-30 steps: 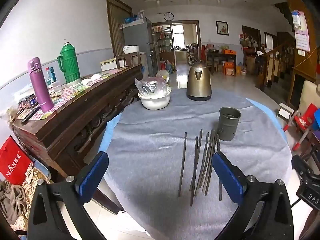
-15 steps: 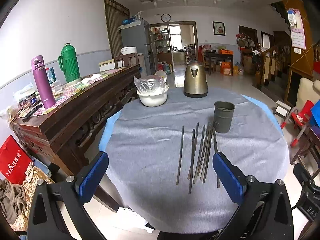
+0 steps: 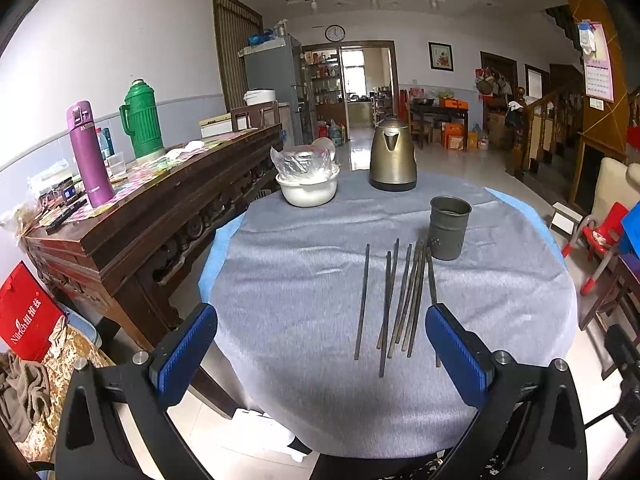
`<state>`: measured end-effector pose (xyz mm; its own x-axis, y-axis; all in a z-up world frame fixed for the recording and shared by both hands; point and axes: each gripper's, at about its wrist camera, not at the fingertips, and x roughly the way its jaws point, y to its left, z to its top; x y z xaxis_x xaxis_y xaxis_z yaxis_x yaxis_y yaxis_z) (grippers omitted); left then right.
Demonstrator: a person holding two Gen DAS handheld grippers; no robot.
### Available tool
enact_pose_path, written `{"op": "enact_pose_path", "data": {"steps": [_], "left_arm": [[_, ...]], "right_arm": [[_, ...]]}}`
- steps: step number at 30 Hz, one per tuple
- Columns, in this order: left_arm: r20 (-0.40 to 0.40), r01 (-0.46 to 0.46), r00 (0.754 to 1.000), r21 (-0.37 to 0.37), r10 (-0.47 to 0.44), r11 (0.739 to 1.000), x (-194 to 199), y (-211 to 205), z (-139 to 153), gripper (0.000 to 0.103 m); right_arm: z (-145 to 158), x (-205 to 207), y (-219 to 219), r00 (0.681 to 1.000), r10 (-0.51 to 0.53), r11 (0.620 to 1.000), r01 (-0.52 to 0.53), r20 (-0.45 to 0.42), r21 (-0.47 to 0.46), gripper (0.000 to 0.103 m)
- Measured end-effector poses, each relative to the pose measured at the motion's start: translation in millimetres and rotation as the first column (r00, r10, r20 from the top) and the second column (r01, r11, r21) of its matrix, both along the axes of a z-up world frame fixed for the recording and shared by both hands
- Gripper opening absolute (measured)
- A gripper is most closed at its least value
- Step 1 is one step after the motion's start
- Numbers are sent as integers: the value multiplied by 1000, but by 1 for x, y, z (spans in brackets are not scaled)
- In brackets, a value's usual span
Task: Organize utensils
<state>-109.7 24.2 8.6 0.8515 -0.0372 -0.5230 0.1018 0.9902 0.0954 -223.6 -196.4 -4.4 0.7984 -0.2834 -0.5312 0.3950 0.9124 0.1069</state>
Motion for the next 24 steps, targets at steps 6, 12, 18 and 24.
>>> {"op": "enact_pose_path", "data": {"steps": [6, 12, 18, 24], "left_arm": [[-9, -2, 1000, 2, 2, 1000, -2, 1, -4, 103], [-8, -5, 1000, -2, 5, 1000, -4, 3, -6, 103], [-10, -11, 1000, -9, 11, 1000, -3, 7, -7, 103], [-16, -14, 1000, -11, 13, 1000, -2, 9, -9, 103]], "right_arm": [[1, -4, 1, 999, 33, 999, -33, 28, 25, 103], [2, -3, 6, 997, 62, 998, -63, 34, 22, 103], [2, -1, 13, 996, 86, 996, -86, 28, 0, 103], [-1, 1, 11, 997, 82, 997, -82, 15, 12, 103]]}}
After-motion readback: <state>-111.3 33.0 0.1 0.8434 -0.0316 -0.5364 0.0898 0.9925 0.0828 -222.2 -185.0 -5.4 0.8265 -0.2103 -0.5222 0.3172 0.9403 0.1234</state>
